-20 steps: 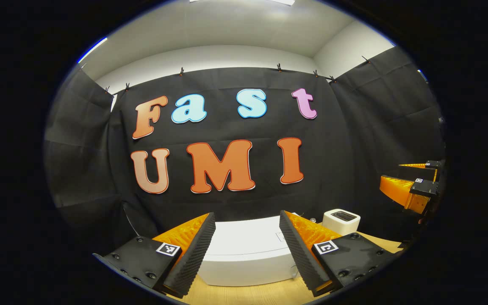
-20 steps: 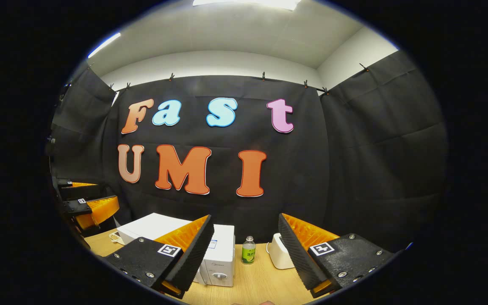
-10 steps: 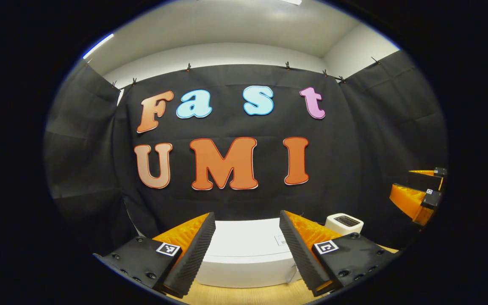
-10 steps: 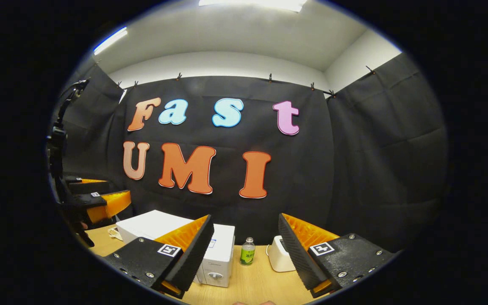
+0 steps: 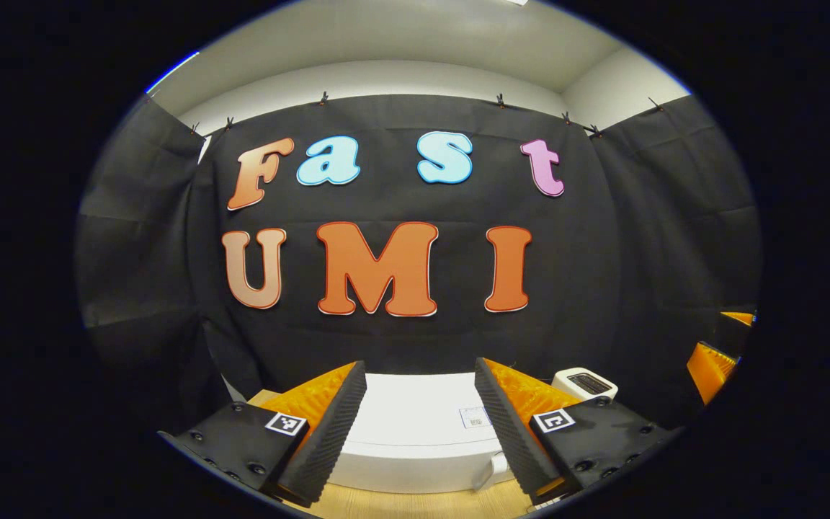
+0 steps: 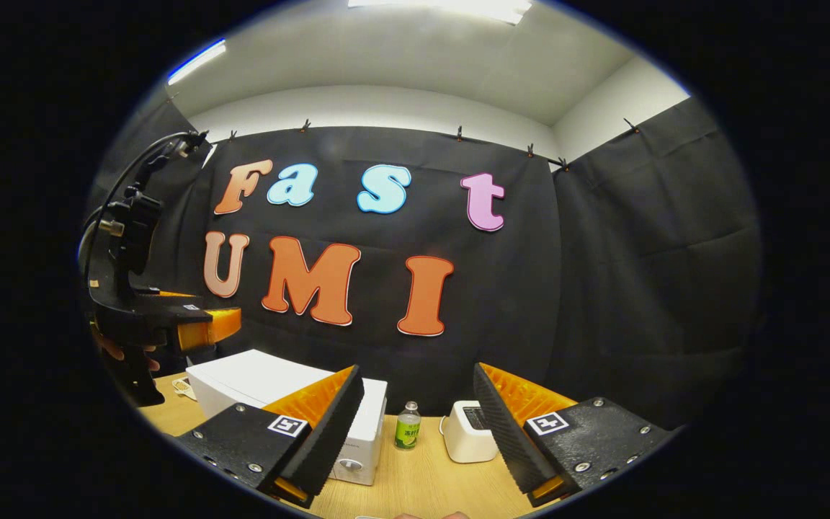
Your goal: Open the microwave oven with the left hand, put the food in, and close the microwave oven.
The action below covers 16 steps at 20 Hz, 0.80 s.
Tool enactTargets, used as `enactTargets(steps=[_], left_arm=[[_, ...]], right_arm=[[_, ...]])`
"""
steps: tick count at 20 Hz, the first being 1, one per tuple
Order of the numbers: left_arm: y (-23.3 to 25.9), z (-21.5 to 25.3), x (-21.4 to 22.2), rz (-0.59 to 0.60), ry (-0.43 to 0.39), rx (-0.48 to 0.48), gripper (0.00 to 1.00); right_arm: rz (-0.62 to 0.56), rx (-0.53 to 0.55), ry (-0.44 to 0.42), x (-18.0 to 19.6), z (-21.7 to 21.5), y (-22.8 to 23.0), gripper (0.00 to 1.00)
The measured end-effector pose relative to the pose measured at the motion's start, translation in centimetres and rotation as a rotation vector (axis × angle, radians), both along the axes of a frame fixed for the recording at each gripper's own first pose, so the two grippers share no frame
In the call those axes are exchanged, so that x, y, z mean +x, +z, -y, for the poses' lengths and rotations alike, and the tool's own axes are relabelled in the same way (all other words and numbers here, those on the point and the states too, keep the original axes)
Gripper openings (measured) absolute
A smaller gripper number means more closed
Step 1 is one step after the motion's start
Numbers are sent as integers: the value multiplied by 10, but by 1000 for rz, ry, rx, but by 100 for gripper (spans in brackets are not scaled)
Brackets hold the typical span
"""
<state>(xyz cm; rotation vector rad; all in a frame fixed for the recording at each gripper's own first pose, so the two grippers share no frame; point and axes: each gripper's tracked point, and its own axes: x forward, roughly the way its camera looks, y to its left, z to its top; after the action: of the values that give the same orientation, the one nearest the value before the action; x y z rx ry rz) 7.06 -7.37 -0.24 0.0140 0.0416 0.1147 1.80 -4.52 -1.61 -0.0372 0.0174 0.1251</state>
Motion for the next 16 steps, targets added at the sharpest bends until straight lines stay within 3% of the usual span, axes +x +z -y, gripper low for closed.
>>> enactTargets(steps=[1, 6, 11, 12, 13, 16], left_arm=[[0, 2, 0, 0, 0, 0, 94], [-7, 12, -13, 31, 1, 14, 98], [-71, 37, -30, -22, -17, 21, 94], [-85, 44, -31, -43, -33, 29, 98], [-98, 52, -33, -60, -47, 35, 94], [-135, 72, -29, -114, -88, 42, 94]], right_arm=[[-1, 7, -3, -1, 4, 0, 95], [16, 42, 5, -5, 10, -2, 95], [41, -7, 6, -9, 21, -19, 95], [35, -11, 10, -9, 22, -24, 95], [25, -8, 9, -9, 25, -30, 95], [-15, 7, -11, -10, 41, -49, 95]])
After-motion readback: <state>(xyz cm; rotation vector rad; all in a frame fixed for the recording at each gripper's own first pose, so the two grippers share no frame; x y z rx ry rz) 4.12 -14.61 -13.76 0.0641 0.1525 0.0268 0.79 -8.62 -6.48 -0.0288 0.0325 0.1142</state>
